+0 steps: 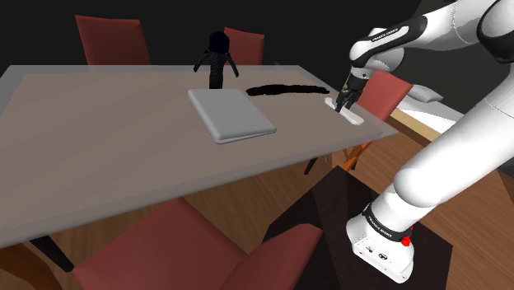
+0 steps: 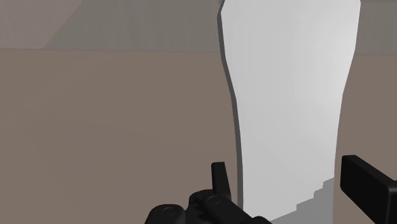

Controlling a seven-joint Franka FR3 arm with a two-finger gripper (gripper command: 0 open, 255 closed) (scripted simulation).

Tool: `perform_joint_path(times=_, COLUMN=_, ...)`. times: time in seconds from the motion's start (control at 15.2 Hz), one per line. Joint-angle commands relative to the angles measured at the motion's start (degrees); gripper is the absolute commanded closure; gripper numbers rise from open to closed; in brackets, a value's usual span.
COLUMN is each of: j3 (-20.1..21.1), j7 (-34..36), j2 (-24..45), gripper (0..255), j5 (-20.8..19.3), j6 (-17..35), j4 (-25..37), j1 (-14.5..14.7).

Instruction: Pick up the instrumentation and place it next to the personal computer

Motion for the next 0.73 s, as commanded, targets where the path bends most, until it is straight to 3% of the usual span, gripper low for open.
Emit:
perform_joint_path(times=0.0, j3=0.1, j7=0.3, j2=-0.6, gripper=255, j5=-0.3, j6=-1.2, j4=0.6, j1=0.0)
perform_joint_path(times=0.66, j3=9.1, j7=16.2, j2=-5.8, gripper=255, j5=-1.3, j6=-0.4, j4=-5.2, j1=6.1)
